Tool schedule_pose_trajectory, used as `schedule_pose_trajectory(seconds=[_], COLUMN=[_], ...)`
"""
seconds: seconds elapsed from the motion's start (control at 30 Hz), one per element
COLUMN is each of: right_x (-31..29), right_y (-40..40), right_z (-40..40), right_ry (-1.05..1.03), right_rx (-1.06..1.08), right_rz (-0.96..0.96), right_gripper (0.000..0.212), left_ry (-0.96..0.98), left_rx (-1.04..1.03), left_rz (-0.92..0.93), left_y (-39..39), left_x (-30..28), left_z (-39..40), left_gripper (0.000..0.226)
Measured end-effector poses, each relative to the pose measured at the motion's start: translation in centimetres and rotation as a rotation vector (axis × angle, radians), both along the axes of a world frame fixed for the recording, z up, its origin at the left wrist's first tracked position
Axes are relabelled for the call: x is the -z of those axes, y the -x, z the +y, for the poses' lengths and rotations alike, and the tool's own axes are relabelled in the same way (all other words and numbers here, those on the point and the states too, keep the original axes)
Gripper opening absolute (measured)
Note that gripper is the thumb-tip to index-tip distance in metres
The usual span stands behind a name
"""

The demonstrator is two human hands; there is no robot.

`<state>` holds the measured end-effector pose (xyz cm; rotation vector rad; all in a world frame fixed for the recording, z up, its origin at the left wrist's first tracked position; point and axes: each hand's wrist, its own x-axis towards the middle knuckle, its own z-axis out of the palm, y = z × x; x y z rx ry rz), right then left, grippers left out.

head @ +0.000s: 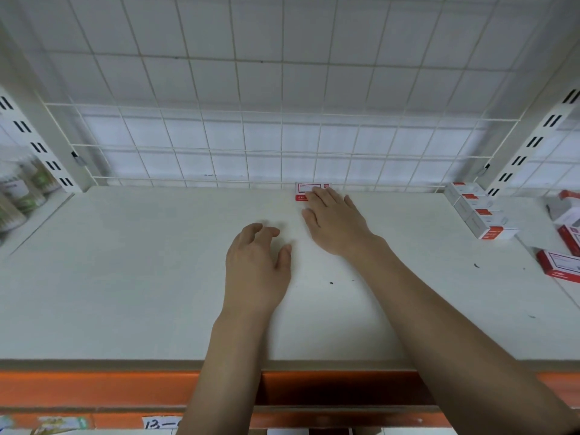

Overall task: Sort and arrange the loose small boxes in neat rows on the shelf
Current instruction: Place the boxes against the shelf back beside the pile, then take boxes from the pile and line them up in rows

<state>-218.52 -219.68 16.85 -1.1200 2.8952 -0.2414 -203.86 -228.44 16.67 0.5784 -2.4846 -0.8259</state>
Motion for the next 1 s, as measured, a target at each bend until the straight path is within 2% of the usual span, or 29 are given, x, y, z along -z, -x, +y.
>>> schedule_pose_trajectory(seconds=[0.3, 0.6, 0.73, 1.0], right_x=[-0.7, -2.9, -3.2, -4.4], right_y=[-0.3, -2.5, -3.6, -3.5], right_z=[1.1, 11.2, 16.9, 27.5], right_ry=[-0.031, 0.038, 0.101, 0.201], right_rx=[-0.007, 0.076, 0.126, 0.223], right_rz=[-0.015, 0.055, 0.048, 0.033], right_gripper=[0.054, 0.050, 0.050, 0.047], left_ry=[0.069, 0.184, 0.262, 0.311], left_rx=[-0.003, 0.029, 0.094, 0.348], left_rz=[-0.001, -0.059, -0.054, -0.037], left_y=[0.1, 0.7, 1.7, 5.9], left_x=[0.3, -0.6, -1.7, -2.5], left_z=[0.0, 1.7, 4.8, 15.4], left_gripper=[0.029, 0.033, 0.035, 0.036])
